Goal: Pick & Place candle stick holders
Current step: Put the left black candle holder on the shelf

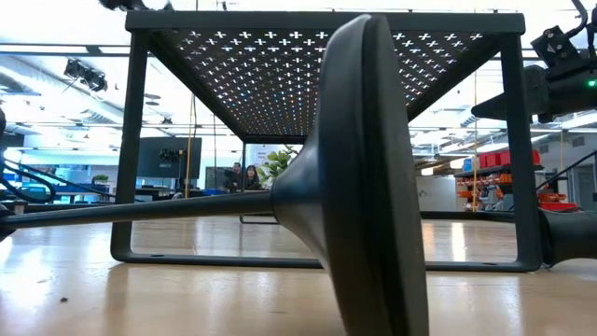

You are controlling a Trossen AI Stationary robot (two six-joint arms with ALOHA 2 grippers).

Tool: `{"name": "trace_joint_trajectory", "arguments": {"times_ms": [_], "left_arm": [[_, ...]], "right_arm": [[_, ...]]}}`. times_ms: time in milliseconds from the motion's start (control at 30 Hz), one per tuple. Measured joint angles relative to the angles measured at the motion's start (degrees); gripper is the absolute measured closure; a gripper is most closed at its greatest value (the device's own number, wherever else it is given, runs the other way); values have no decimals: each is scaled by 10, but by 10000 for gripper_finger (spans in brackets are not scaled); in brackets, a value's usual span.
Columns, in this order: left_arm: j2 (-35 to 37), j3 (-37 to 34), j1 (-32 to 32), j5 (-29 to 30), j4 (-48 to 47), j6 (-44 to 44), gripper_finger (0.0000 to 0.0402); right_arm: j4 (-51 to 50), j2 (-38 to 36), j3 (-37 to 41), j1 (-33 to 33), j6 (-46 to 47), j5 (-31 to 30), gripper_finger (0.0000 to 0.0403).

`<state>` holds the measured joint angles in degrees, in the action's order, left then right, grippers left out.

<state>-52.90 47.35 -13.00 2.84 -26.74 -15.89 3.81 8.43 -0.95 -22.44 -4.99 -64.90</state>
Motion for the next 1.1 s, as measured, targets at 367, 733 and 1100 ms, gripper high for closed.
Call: {"name": "trace_joint_trajectory", "arguments": {"times_ms": [367, 733, 1100], "left_arm": [[-4, 0, -198, 54, -61, -132, 113], [-44, 0, -409, 226, -61, -268, 113], [-144, 0, -512, 328, 34, -330, 113]], "right_arm": [[0, 0, 0, 0, 0, 0, 273], [0, 0, 0, 0, 0, 0, 273], [0, 0, 0, 0, 0, 0, 273]]}}
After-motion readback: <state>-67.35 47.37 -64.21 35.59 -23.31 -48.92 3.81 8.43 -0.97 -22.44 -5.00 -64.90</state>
